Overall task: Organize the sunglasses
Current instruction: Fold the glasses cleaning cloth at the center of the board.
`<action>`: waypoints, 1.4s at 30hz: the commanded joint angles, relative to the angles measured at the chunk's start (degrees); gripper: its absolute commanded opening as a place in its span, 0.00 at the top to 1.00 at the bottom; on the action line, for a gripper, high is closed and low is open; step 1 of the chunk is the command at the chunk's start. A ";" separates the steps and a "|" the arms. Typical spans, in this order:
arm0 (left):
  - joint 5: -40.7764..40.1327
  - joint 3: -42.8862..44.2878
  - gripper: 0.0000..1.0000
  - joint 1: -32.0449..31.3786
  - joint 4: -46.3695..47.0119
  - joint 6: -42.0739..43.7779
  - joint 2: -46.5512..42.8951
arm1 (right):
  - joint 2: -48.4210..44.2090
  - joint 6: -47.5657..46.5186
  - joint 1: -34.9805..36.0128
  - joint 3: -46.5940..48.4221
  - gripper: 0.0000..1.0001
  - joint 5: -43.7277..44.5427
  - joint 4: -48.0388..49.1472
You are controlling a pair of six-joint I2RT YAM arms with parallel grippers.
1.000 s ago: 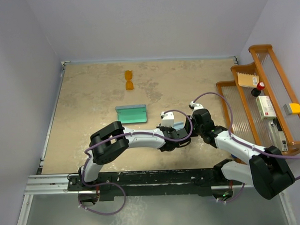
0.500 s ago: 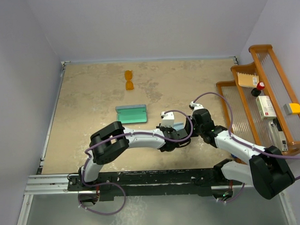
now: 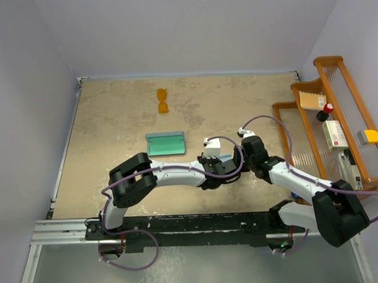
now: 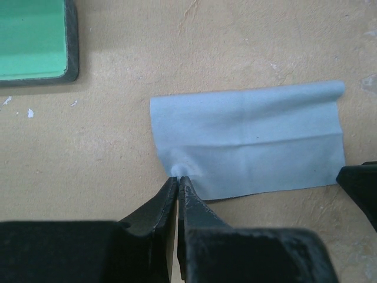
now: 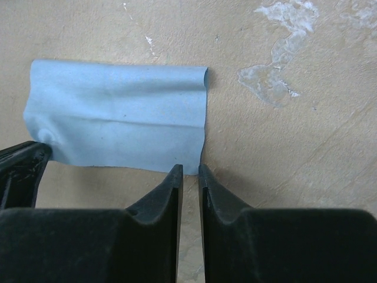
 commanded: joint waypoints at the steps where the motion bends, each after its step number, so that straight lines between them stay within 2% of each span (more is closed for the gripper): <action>1: -1.80 -0.30 1.00 -0.14 1.57 1.17 -3.21 | 1.75 -0.65 0.76 2.83 0.80 0.93 -0.26; 20: -0.55 -2.71 1.00 -0.12 3.87 1.15 -3.60 | 3.43 -0.93 2.50 3.89 0.73 5.07 -0.89; 34: 0.01 -3.33 1.00 -0.17 4.90 1.02 -3.83 | 6.50 -0.85 3.03 3.79 0.74 2.95 -0.15; 42: -0.03 -3.55 1.00 -0.17 4.86 0.74 -3.82 | 6.42 -1.01 3.47 3.90 0.84 2.15 0.25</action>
